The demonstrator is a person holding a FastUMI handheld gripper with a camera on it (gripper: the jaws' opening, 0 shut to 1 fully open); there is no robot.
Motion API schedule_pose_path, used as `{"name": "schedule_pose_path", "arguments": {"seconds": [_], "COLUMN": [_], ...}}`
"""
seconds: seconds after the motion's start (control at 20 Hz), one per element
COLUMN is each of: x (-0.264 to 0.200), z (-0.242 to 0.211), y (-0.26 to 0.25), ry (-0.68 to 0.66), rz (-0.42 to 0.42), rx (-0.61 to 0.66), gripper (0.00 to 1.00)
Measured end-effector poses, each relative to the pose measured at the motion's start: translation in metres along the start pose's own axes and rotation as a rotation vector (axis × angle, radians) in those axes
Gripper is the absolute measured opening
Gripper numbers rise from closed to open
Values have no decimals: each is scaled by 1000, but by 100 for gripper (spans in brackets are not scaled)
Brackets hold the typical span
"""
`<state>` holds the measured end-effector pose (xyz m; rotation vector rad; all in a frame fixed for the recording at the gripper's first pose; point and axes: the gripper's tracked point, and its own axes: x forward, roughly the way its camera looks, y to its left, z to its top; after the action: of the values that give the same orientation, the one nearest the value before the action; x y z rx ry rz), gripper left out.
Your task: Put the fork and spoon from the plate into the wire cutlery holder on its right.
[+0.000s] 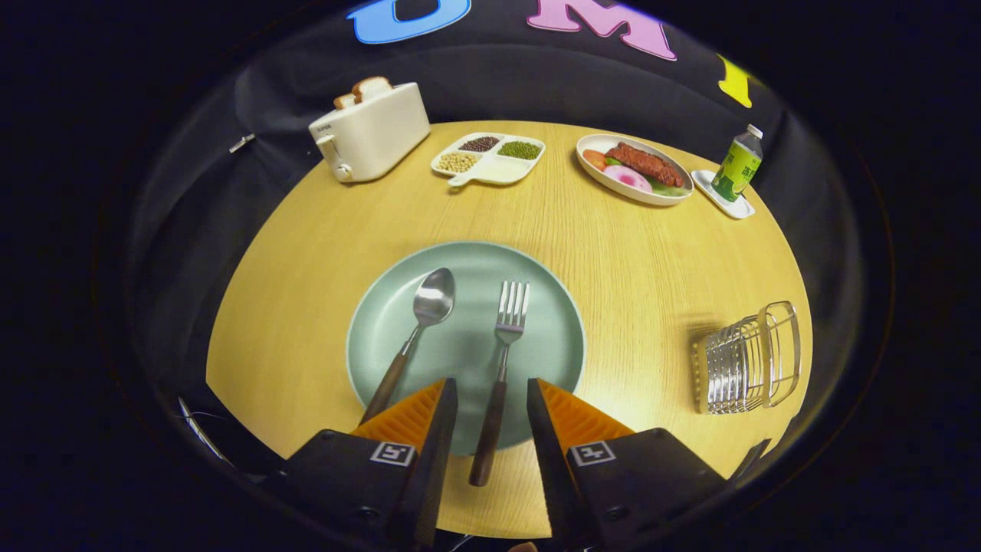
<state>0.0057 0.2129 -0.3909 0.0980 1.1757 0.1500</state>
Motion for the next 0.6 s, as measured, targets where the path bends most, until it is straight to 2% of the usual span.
{"name": "schedule_pose_path", "arguments": {"seconds": [0.1,0.25,0.3,0.35,0.4,0.45,0.6], "x": [13,22,29,30,31,29,27], "z": [-9,-15,-18,-16,-15,-12,-13], "y": [-4,0,-3,-6,-8,-8,-6], "ry": [46,88,101,105,97,101,104], "rz": [-31,-31,-40,-55,-71,-65,-23], "rx": [7,40,40,49,63,74,68], "gripper": [56,55,51,38,34,16,11]}}
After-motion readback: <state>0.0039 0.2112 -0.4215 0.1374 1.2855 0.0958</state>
